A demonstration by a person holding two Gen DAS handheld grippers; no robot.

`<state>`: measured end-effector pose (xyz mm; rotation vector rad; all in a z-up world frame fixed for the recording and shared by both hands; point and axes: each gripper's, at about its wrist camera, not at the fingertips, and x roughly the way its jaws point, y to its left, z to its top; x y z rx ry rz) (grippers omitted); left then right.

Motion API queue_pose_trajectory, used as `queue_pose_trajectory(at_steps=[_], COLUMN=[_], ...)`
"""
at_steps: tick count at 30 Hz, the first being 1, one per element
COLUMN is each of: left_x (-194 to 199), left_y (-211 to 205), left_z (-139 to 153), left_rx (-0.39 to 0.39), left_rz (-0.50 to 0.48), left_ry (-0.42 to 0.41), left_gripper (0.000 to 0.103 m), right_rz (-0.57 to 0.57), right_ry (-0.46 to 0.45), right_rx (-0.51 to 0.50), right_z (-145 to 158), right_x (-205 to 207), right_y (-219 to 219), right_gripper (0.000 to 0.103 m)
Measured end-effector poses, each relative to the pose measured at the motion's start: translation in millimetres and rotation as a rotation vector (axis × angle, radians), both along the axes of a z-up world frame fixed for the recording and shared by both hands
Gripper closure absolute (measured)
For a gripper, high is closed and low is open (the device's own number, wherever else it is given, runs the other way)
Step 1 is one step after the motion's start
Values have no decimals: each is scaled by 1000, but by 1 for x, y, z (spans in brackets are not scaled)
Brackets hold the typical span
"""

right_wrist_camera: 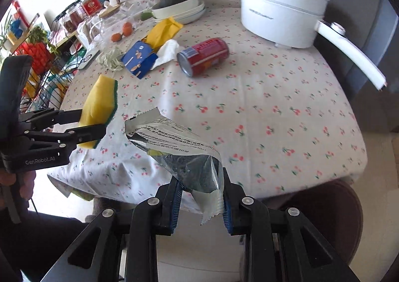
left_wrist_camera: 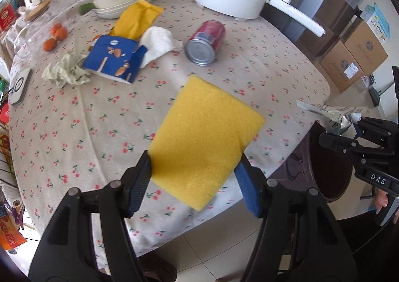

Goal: Collect trash
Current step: 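Carry sponge and wrapper to the bin, opening the left tool to drop the sponge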

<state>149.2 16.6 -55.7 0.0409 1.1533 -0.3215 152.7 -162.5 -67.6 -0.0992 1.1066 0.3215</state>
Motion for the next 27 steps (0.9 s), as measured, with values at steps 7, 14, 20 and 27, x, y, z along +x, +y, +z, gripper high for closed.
queue_pose_trajectory(at_steps=[7, 14, 20, 27], left_x=[-8, -25, -38, -46], left_y=[-68, -147, -203, -241], left_z=[-1, -7, -20, -34], left_rx=[-24, -46, -59, -15], left_rz=[-122, -280, -386, -454], left_ry=[3, 9, 14, -34], left_gripper=[37, 37, 36, 28], right_rz=[-170, -302, -384, -446], right_ry=[11, 37, 56, 81], right_rx=[18, 13, 5, -2], right_z=[3, -7, -17, -27], right_x=[-26, -55, -82, -102], right_y=[-90, -161, -208, -245], right_gripper=[74, 74, 74, 74])
